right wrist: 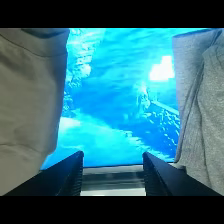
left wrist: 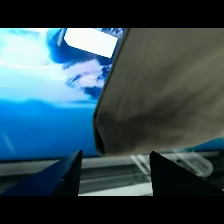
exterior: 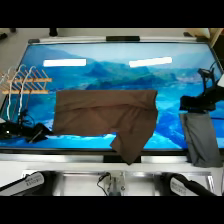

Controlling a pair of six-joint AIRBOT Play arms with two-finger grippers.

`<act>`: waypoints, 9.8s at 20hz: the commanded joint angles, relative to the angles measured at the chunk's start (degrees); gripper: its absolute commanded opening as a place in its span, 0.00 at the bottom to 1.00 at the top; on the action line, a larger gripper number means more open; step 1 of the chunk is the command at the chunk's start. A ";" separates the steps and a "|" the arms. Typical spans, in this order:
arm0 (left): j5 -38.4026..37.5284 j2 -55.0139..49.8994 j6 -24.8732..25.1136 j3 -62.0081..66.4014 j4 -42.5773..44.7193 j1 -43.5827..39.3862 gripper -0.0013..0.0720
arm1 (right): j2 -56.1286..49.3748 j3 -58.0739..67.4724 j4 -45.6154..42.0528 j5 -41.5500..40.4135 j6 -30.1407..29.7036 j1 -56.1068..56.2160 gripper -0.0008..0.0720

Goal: Fold the shirts.

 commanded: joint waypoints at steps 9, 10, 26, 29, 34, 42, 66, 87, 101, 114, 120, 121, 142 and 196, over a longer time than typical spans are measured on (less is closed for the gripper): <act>10.19 1.44 0.17 -5.29 -7.89 -0.83 0.06 | 3.76 -10.40 10.95 -0.59 -1.42 -0.39 0.70; 9.81 1.75 0.44 -5.29 -7.87 -0.83 0.06 | 6.58 -16.52 14.71 -4.76 -2.01 -0.39 0.70; 8.50 2.10 1.66 -5.29 -8.09 -0.83 0.06 | 14.88 -51.23 24.59 -36.81 4.39 17.75 0.69; 8.79 2.08 1.84 -5.29 -8.09 -0.83 0.06 | 14.88 -51.23 23.61 -40.44 8.09 18.88 0.59; 8.74 2.10 4.13 -4.31 -8.13 -0.83 0.06 | 14.93 -48.50 24.37 -36.72 4.72 18.88 0.12; 13.66 -1.18 10.91 18.78 -18.36 -7.58 0.06 | 6.01 -17.73 4.87 -48.41 7.76 18.88 0.11; -8.92 -23.52 -6.78 44.30 -18.53 -15.21 0.75 | -23.98 0.11 20.87 -31.71 -6.95 8.09 0.93; 17.75 -29.18 -6.75 43.63 -27.08 -51.34 0.06 | -2.78 5.57 40.85 -7.63 -0.52 9.57 0.11; 23.58 -29.31 -1.03 43.60 -36.74 -56.41 0.06 | 5.09 5.57 34.80 -4.70 7.41 9.79 0.11; 8.09 0.20 -1.11 43.60 -28.28 -23.43 0.06 | -28.98 5.57 48.76 -47.25 6.49 40.70 0.37; 6.73 0.96 -1.20 43.54 -20.28 -27.39 0.06 | -28.61 5.60 56.76 -40.02 -4.46 36.68 0.83; 6.73 0.90 -1.20 43.54 -19.43 -27.78 0.06 | -26.67 5.60 52.35 -36.13 -3.63 34.07 0.83; 7.37 0.72 -1.42 41.07 -19.34 -30.60 0.06 | -20.13 -15.43 44.57 -42.29 1.86 26.47 0.11; 7.32 -0.31 -9.20 44.72 -1.57 -33.83 0.05 | 10.75 -0.85 -3.89 -15.34 6.43 -29.88 0.78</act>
